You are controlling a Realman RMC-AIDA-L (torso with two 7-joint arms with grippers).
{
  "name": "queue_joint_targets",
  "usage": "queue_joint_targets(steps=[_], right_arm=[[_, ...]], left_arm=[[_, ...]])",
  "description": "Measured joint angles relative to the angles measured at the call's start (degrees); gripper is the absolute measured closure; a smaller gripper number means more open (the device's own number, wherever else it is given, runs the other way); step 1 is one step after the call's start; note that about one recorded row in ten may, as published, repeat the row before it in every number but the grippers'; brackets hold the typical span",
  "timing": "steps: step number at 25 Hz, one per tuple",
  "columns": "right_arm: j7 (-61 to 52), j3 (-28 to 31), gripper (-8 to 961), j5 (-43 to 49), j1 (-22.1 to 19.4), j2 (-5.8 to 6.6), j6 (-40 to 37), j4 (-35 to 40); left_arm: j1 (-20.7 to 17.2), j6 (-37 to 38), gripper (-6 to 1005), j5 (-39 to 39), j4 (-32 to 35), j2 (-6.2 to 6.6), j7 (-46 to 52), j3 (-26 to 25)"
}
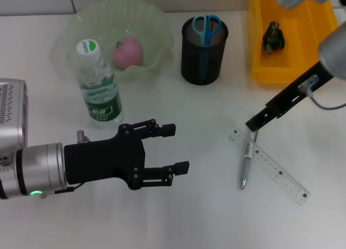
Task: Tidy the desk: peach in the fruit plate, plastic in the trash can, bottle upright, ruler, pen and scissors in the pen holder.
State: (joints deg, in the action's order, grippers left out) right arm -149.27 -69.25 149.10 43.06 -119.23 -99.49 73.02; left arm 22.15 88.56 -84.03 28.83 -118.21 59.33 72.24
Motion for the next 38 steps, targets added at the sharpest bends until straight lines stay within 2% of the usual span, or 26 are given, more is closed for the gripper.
queue_joint_targets(steps=[4, 16, 38], right_arm=[[-1.40, -4.61, 214, -0.10, 0.41, -0.16, 4.97, -4.16], [-2.62, -11.81, 238, -2.37, 1.48, -0.39, 13.12, -11.56], [-3.39, -14.69, 324, -3.16, 2.21, -0.39, 19.70, -17.03]], left_arm=[[-0.01, 0.04, 186, 0.00, 0.00, 0.00, 0.03, 0.00], [-0.05, -0.11, 186, 0.00, 0.00, 0.00, -0.02, 0.00], [-0.09, -0.13, 186, 0.00, 0.00, 0.00, -0.31, 0.00]])
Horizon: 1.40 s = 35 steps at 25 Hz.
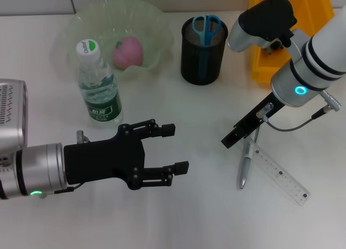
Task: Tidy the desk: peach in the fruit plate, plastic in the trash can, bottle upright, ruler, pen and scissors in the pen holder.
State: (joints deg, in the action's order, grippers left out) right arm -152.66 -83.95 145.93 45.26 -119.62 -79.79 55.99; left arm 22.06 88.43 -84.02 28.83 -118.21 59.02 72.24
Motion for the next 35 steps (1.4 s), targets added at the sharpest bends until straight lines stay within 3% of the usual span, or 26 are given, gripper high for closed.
queue_joint_targets(steps=[12, 17, 35], right_arm=[[0.08, -0.09, 370, -0.47, 0.00, 0.00, 0.17, -0.29], [0.14, -1.15, 448, -0.48, 0.28, 0.01, 0.18, -0.90], [0.08, -1.34, 559, -0.51, 0.21, 0.01, 0.34, 0.09]], left_arm=[[0.01, -0.11, 186, 0.00, 0.00, 0.00, 0.04, 0.00], [0.01, -0.11, 186, 0.00, 0.00, 0.00, 0.04, 0.00], [0.01, -0.08, 186, 0.00, -0.02, -0.06, 0.17, 0.00]])
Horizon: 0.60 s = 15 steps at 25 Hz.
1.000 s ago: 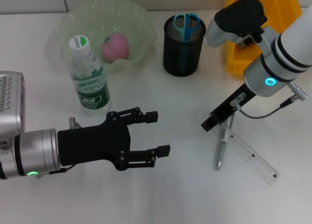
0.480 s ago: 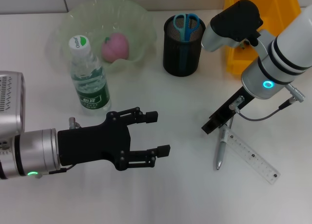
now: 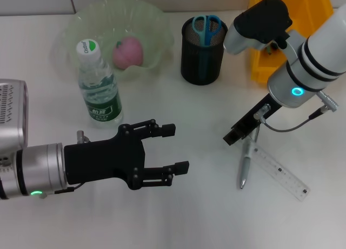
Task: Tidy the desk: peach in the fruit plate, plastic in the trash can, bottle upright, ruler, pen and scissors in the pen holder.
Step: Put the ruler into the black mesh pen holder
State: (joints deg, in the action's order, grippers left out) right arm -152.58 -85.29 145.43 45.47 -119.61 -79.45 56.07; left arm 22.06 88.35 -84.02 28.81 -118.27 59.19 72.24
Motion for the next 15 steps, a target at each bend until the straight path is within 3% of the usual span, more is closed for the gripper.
queue_joint_targets(steps=[8, 15], right_arm=[[-1.38, 1.17, 566, -0.13, -2.65, 0.11, -2.73, 10.62], [-0.69, 8.09, 556, -0.26, -4.72, 0.25, -3.68, 25.77]], left_arm=[[0.00, 0.14, 186, 0.04, 0.23, 0.05, 0.21, 0.00], [0.00, 0.22, 186, 0.06, 0.79, 0.06, 0.23, 0.00]])
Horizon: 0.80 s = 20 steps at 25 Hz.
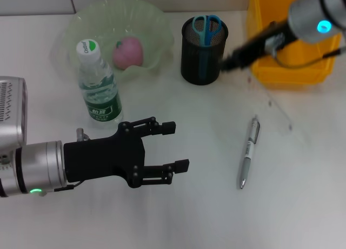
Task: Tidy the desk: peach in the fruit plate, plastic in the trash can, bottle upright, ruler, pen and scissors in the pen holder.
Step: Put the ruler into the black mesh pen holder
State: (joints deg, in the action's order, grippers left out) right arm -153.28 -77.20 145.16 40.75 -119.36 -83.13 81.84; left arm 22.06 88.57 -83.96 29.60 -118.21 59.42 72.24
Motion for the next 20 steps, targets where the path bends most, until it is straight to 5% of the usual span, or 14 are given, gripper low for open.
queue_joint_targets(steps=[8, 15, 20], right_arm=[[10.15, 1.18, 545, -12.45, -6.55, 0.10, 19.33, 10.33], [33.64, -0.95, 535, -36.20, -9.05, -0.09, 37.72, -4.41], [54.72, -2.30, 527, -55.12, -8.62, -0.10, 41.47, -14.78]], left_arm=[[0.17, 0.03, 186, 0.09, 0.08, 0.00, 0.00, 0.00], [0.08, 0.03, 186, 0.34, 0.05, 0.00, 0.00, -0.01], [0.00, 0.02, 186, 0.38, 0.02, 0.00, 0.34, -0.07]])
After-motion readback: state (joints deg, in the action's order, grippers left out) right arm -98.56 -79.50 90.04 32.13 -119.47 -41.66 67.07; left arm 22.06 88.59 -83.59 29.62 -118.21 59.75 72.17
